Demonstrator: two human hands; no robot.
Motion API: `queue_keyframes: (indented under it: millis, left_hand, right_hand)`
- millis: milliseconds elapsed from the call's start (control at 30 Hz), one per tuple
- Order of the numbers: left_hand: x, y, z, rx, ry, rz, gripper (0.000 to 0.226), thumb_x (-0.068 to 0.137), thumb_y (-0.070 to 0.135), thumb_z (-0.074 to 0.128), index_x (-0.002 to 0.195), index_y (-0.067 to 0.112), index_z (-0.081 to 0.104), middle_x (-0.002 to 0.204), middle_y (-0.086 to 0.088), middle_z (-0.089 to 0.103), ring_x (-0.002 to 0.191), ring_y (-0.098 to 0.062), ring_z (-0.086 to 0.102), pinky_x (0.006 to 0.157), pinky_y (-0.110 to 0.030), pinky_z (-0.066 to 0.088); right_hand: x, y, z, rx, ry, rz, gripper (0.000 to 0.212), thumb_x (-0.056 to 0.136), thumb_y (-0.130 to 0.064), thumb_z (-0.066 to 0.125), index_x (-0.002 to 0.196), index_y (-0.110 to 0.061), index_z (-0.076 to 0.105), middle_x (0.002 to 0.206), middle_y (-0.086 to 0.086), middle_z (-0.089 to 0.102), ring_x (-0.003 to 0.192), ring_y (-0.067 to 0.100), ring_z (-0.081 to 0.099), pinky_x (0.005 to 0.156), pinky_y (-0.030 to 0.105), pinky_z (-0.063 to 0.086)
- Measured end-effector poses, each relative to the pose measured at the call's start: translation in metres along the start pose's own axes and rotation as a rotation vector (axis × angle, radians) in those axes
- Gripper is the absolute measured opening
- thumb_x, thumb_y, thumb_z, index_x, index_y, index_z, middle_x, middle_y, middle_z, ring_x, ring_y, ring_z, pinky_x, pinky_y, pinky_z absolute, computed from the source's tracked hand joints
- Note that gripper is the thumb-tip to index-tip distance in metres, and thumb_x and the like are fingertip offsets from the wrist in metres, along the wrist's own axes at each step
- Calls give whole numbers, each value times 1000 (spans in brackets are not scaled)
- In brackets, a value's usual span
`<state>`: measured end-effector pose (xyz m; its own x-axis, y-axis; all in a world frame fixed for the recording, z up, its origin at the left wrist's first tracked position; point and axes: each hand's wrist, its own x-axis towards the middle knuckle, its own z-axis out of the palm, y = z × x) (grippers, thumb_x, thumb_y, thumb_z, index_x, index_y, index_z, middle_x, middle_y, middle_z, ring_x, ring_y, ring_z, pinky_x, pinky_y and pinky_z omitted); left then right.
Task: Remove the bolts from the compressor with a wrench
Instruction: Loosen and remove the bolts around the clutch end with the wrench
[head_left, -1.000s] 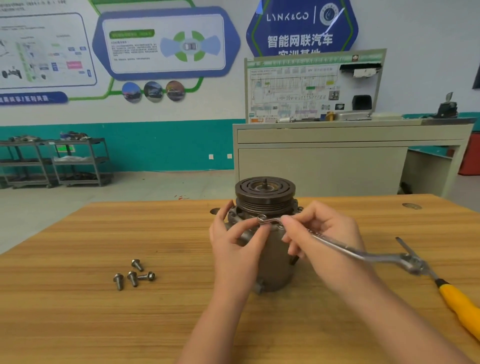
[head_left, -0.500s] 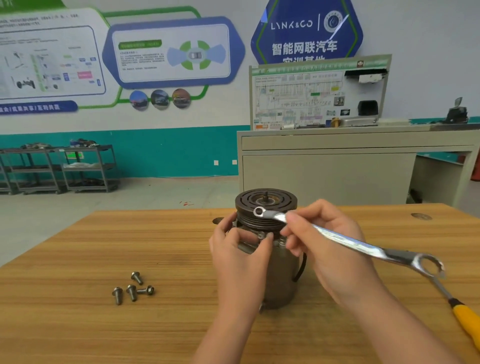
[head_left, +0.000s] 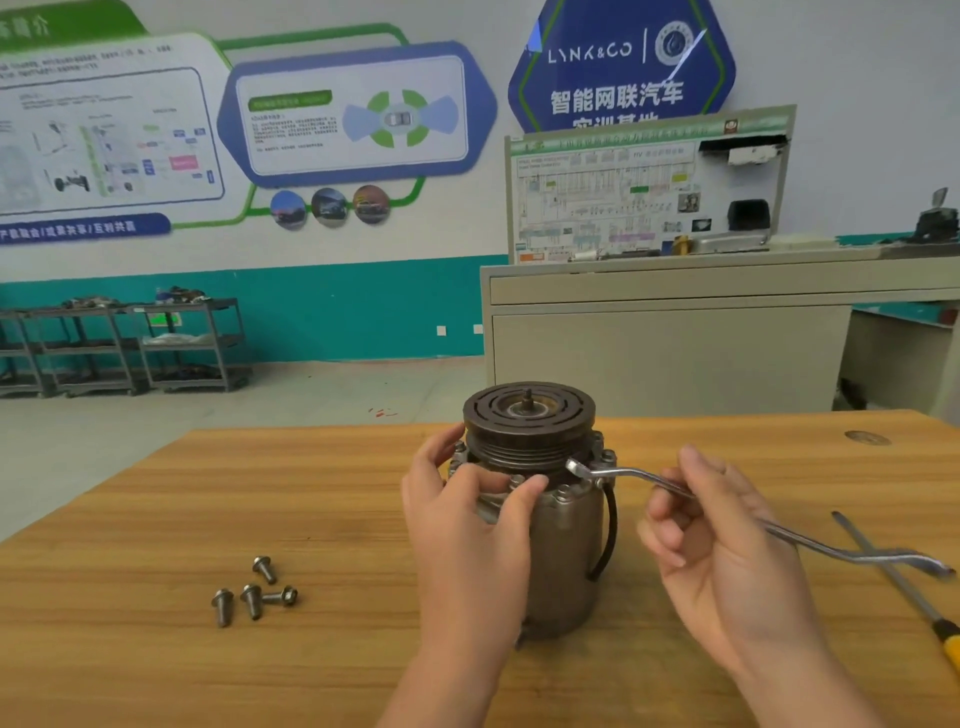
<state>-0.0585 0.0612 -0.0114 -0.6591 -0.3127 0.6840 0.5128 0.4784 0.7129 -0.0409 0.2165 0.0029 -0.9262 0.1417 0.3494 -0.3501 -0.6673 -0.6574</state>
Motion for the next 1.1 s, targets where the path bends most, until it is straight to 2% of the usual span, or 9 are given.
queue_keyframes:
  millis: [167,333,400,500,600,667,833,1000,1100]
  left_hand:
    - [0,-2,0,14,-19,-43,29,74,35,80,75,24,53,115,28,38,114,22,32,89,3,25]
    - [-6,0,-11,19,-197,-92,34,67,67,58,89,41,55,137,19,31,132,3,24,106,-22,23]
    - [-5,1,-14,-7,-243,-87,25,77,60,57,93,40,62,143,20,31,135,4,24,111,-24,24]
    - [-1,2,-17,-17,-230,-108,3,86,36,68,88,34,68,147,18,35,134,6,26,102,-5,21]
    - [3,6,-12,20,-124,-94,13,79,28,79,73,23,67,141,18,38,129,6,28,104,-16,22]
    - [0,10,-8,79,-60,-67,19,78,26,80,70,19,64,136,17,39,128,6,28,106,-21,23]
    - [-6,13,-4,71,-5,-42,26,80,28,77,72,21,53,119,10,46,115,9,39,90,4,25]
    - [-3,9,-10,47,-140,-88,15,83,34,72,87,27,59,124,14,42,116,12,37,95,1,27]
    - [-3,7,-15,35,-208,-89,6,87,35,66,92,34,66,135,17,41,122,12,35,103,-11,29]
  right_hand:
    - [-2,0,-3,-232,29,-164,27,74,-30,66,59,-14,51,52,11,56,36,13,44,37,18,32]
    - [-4,6,-3,-363,-8,-209,25,69,-40,69,56,-22,56,54,8,60,39,12,48,39,18,36]
    - [-4,8,-4,-362,-27,-185,25,70,-40,69,56,-23,56,54,7,60,40,12,48,40,18,37]
    - [-4,10,-6,-290,-32,-118,24,71,-35,69,57,-23,55,55,8,59,40,11,48,40,18,36]
    - [-3,12,-9,-194,-15,-66,21,74,-28,67,59,-19,55,54,8,58,39,11,47,40,18,36]
    - [-2,12,-10,-159,-4,-52,20,76,-26,66,61,-16,56,54,8,58,39,10,47,39,17,36]
    - [-2,12,-12,-120,-16,-35,20,78,-25,64,60,-19,59,54,8,58,39,10,48,39,18,36]
    - [-1,12,-13,-86,-34,-31,20,78,-23,63,60,-17,58,54,9,57,39,11,46,39,18,35]
    - [-1,13,-12,-101,-38,-32,20,76,-24,65,61,-16,56,54,9,57,39,12,46,39,19,35]
